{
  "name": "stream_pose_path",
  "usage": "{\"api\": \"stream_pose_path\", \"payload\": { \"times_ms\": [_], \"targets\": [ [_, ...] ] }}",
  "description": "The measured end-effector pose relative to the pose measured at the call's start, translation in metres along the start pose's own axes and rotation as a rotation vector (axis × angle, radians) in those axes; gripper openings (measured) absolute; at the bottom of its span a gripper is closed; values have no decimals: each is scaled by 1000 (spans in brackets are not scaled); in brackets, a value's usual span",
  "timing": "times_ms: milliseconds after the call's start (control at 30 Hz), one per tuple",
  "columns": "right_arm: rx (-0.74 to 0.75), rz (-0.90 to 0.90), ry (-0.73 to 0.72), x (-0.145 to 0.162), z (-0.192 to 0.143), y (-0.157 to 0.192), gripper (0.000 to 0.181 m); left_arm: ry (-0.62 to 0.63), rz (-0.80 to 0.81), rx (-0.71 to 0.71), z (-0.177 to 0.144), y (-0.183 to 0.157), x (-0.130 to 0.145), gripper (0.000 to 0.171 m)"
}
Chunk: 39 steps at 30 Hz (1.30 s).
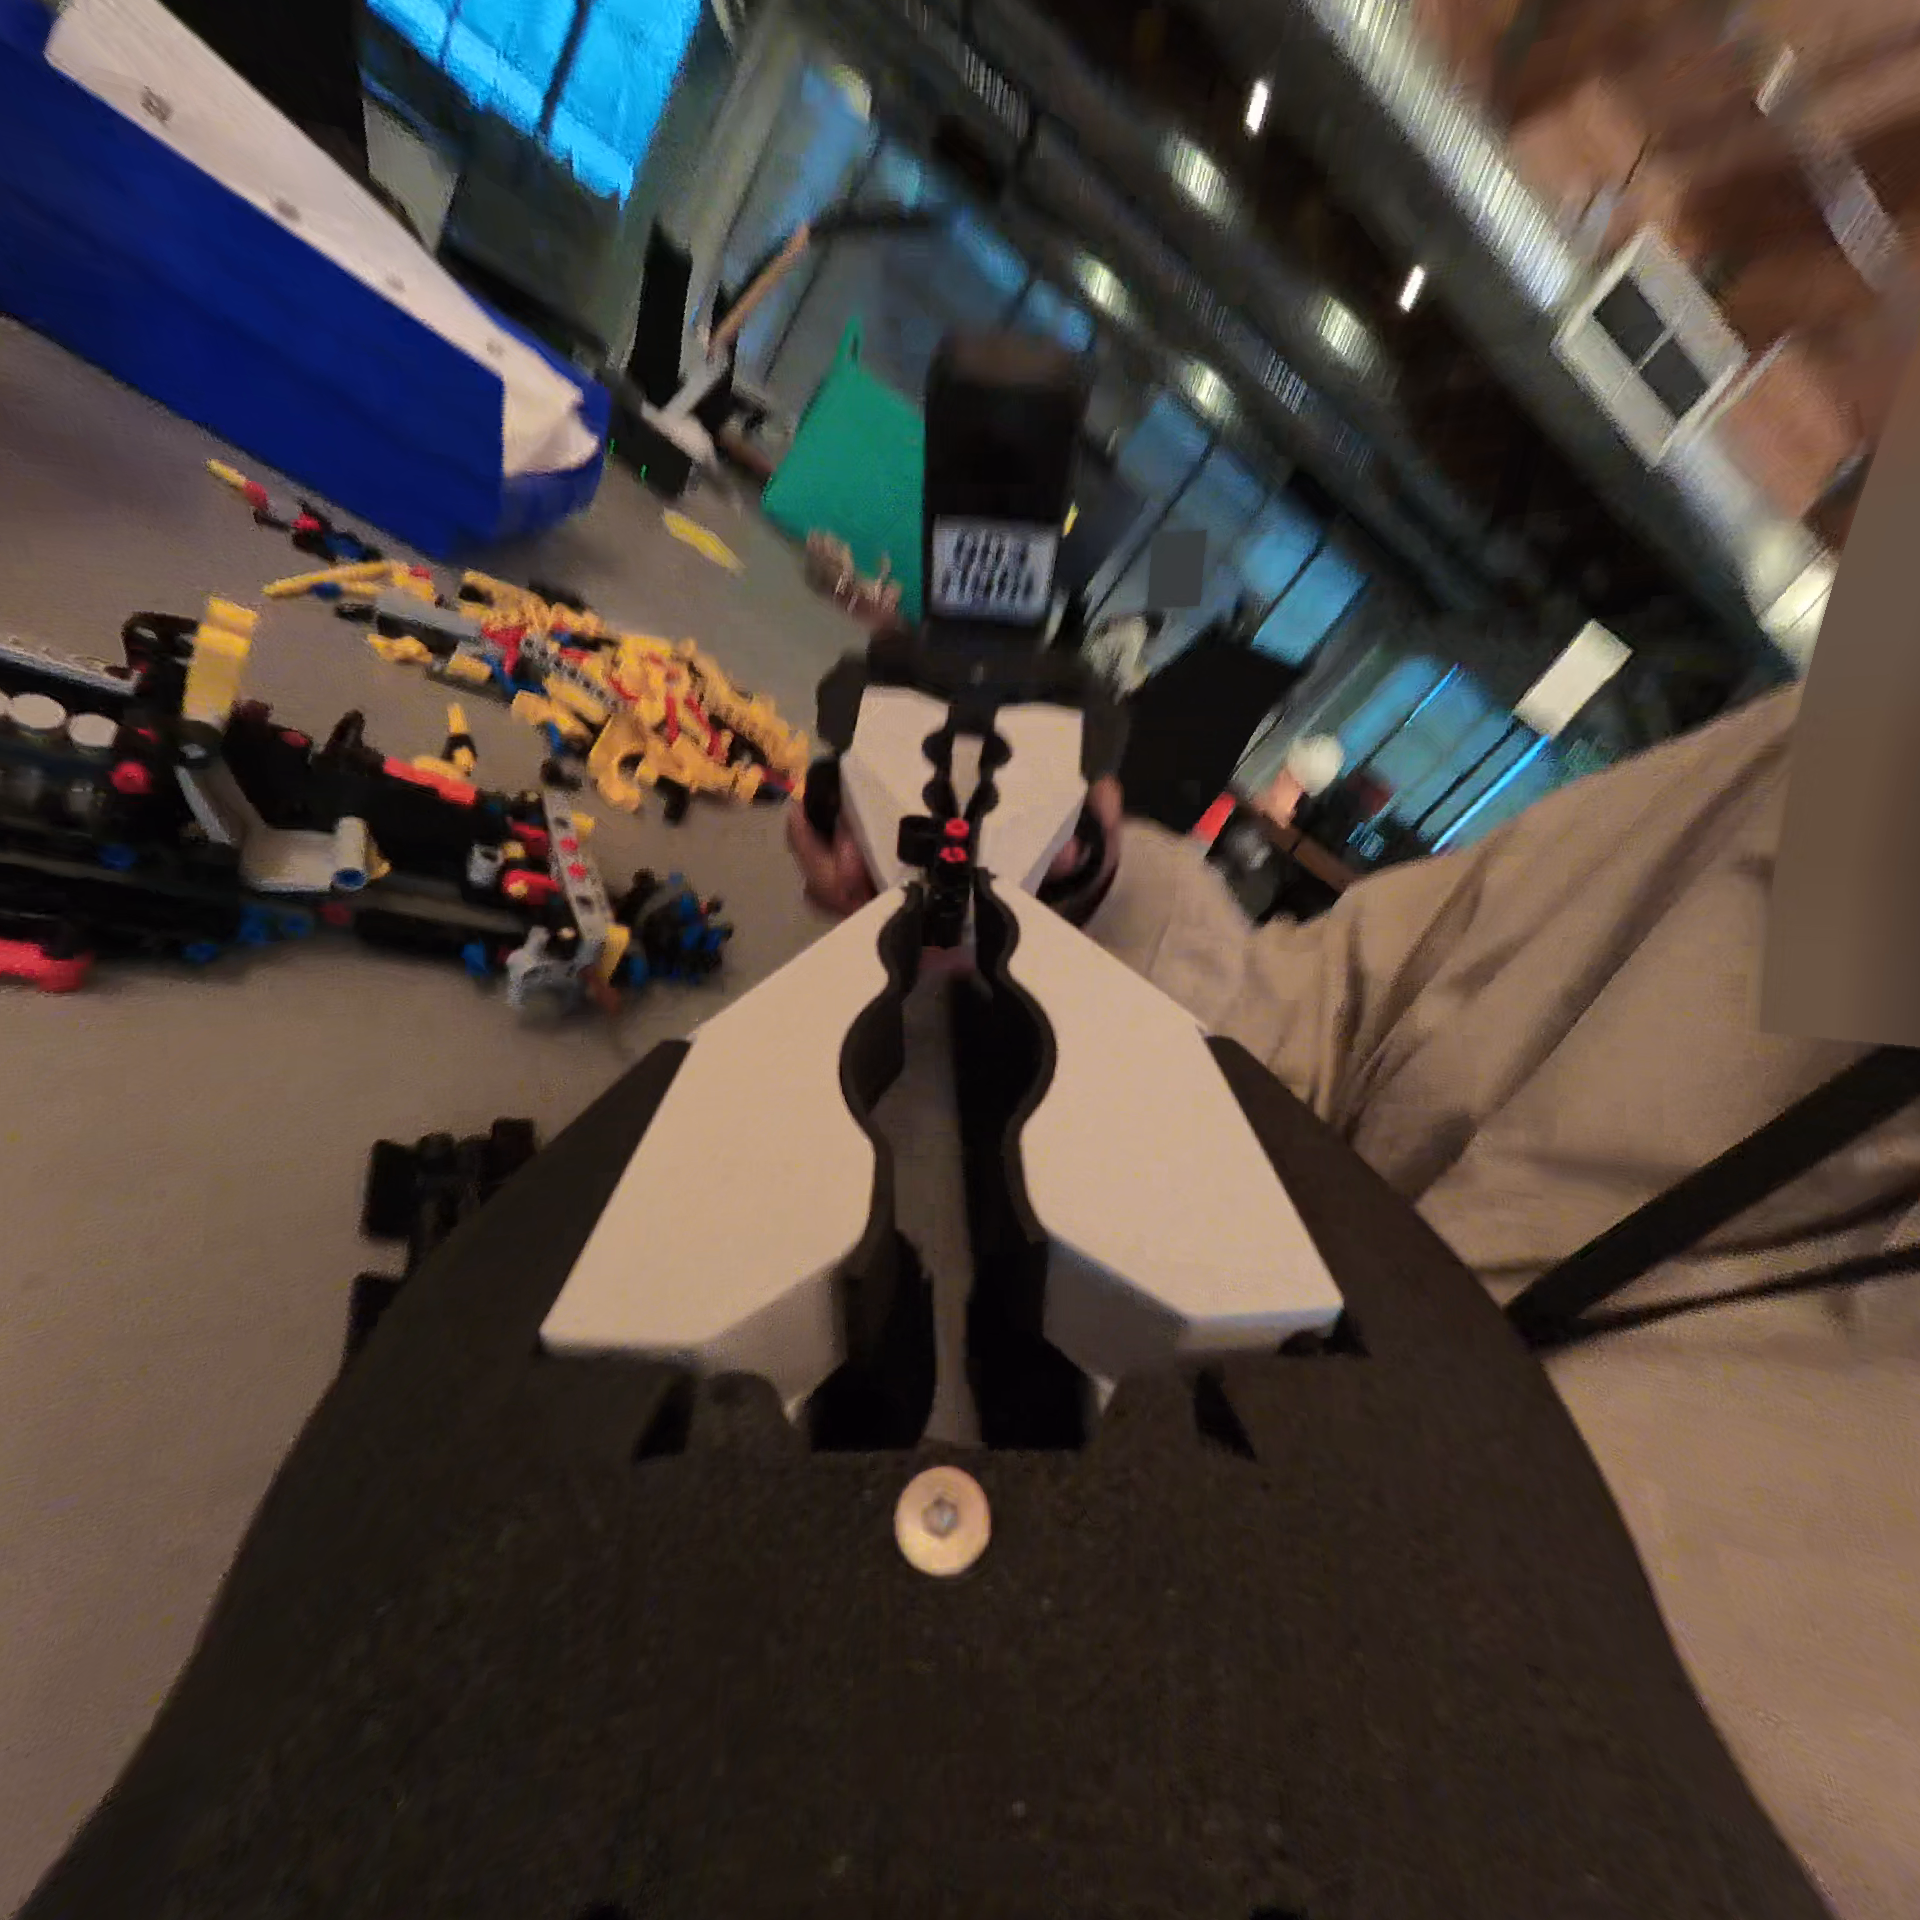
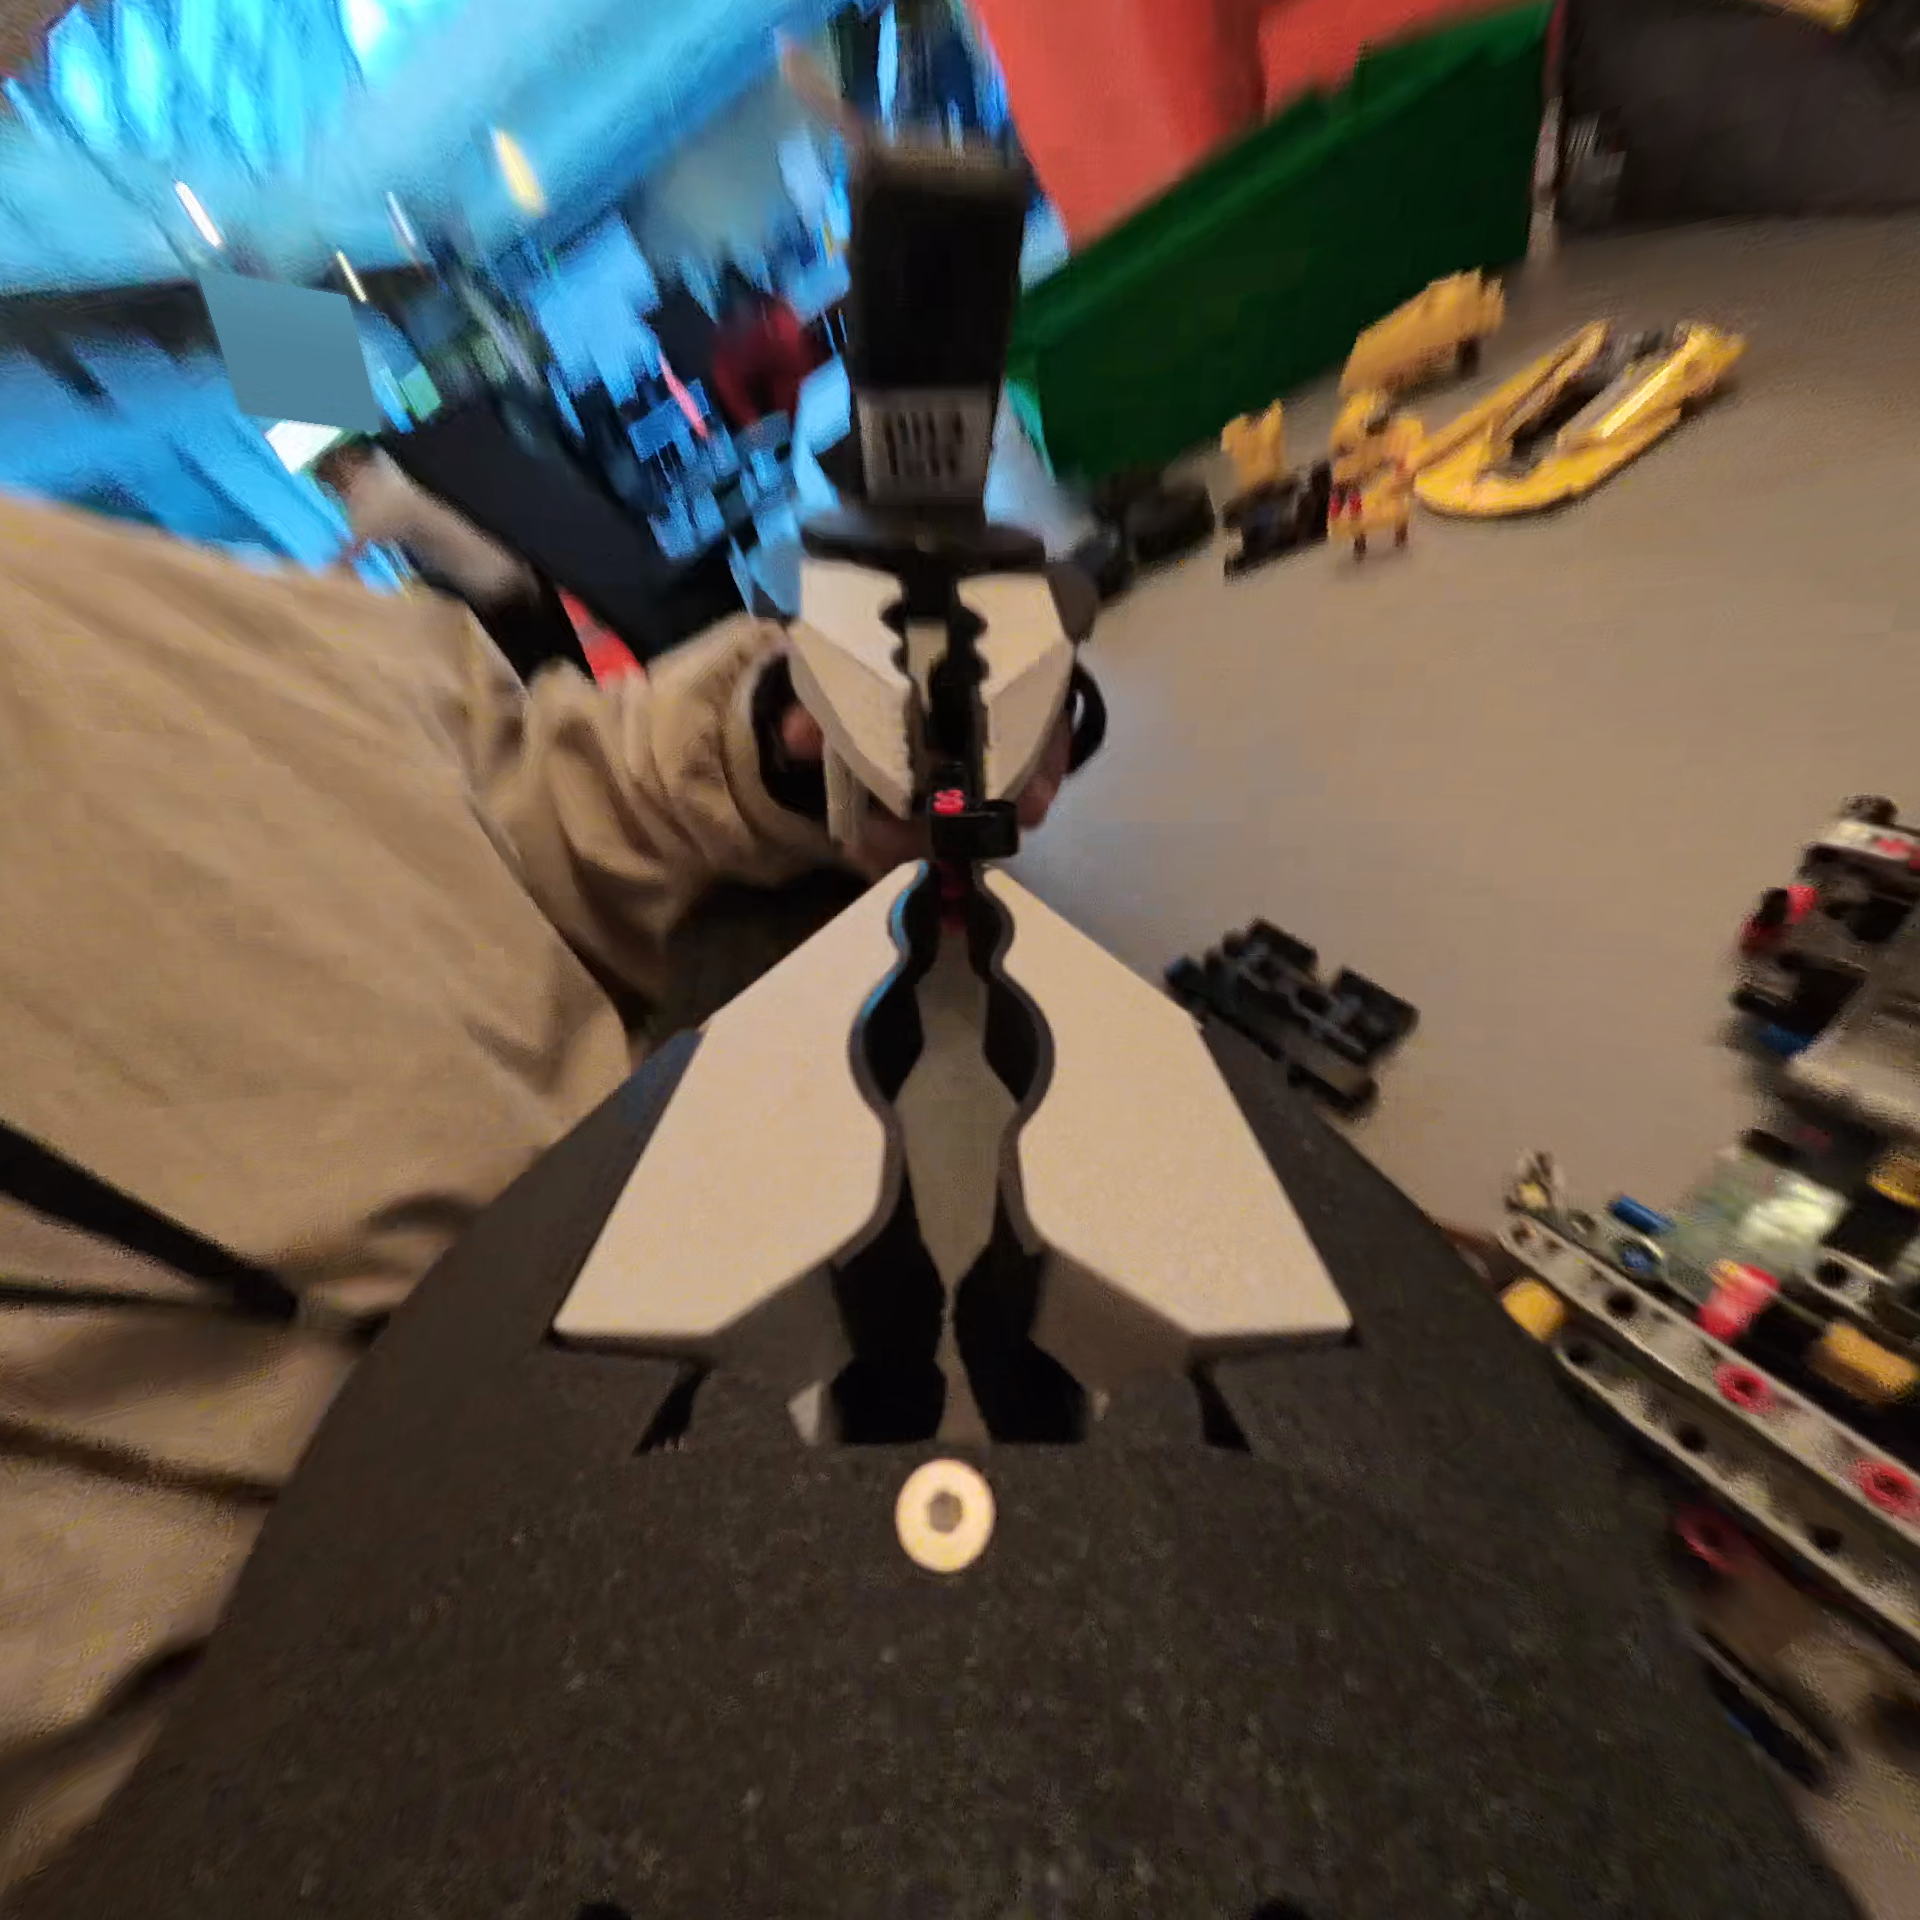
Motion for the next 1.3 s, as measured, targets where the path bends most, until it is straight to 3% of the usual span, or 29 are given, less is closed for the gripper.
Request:
{"api": "stream_pose_path", "payload": {
  "times_ms": [167, 433, 633, 1300],
  "targets": [
    [1, -91, 182, 17, -2, 13, 4, 121, 127, 7, 17, -12, 17, 11],
    [-118, 28, 18, 10, -1, 8, 3, 46, 234, -111, 13, -11, 7, 6],
    [-153, 22, 10, 10, -3, 6, 4, 4, 134, -67, 15, -9, 4, 5],
    [-209, 35, 42, 3, -7, 6, 5, -55, 100, -75, 15, -8, -7, 4]
  ]
}}
Point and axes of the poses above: each gripper's, where its closed fingertips meet, z out along the fingers, x out of its underside, y = z × x across the jaws, the point moved 3 cm from there along -z, back along the fingers, and after that the axes turned 5 degrees about y, right-handed, at the moved point
